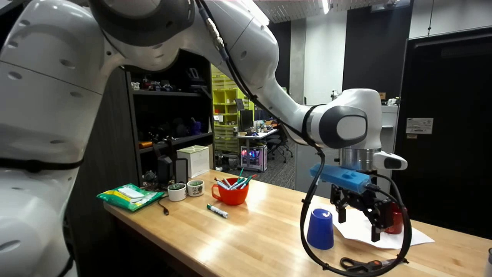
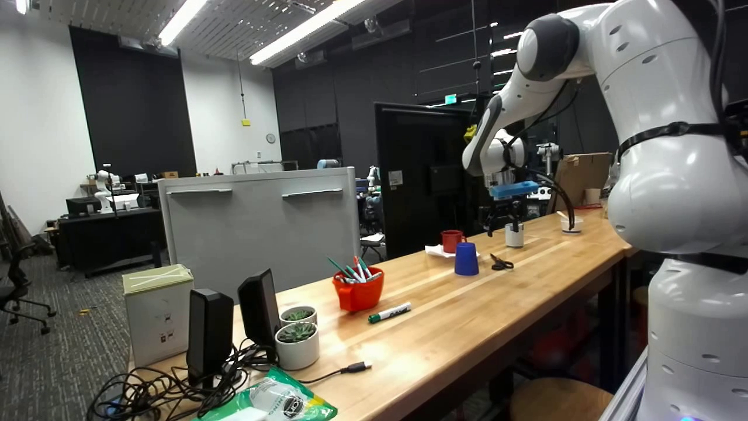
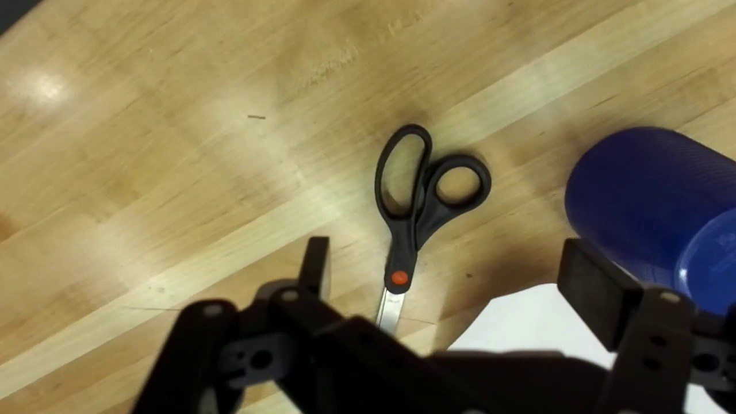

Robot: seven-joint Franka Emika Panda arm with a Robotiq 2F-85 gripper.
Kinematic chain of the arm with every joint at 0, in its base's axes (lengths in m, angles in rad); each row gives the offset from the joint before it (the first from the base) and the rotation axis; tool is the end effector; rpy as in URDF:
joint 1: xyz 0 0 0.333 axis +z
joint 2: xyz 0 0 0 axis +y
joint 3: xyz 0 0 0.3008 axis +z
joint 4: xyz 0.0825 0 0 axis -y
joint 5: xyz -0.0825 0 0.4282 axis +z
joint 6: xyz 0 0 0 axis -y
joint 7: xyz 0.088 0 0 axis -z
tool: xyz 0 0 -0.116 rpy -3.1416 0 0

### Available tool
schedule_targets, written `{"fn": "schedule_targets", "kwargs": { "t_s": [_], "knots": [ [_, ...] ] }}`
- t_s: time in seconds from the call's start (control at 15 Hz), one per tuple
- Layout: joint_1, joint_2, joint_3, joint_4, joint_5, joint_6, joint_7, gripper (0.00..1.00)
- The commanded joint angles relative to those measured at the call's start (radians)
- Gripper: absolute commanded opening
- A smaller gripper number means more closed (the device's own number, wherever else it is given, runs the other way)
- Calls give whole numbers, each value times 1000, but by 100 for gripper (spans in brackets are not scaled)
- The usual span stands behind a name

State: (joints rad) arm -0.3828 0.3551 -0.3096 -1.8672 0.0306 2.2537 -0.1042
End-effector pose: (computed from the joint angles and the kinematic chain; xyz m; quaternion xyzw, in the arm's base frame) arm 0.5171 -0.4178 0.2896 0.9563 -0.2886 0.0066 0.0470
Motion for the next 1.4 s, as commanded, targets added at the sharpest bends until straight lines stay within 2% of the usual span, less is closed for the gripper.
{"fn": "schedule_targets", "kwargs": {
  "t_s": [0.0, 0.33, 1.33],
  "knots": [
    [-23, 56, 13, 54, 41, 16, 12, 100],
    [-42, 135, 22, 123, 62, 31, 11, 100],
    [-97, 332, 47, 323, 60, -26, 44, 100]
  ]
}}
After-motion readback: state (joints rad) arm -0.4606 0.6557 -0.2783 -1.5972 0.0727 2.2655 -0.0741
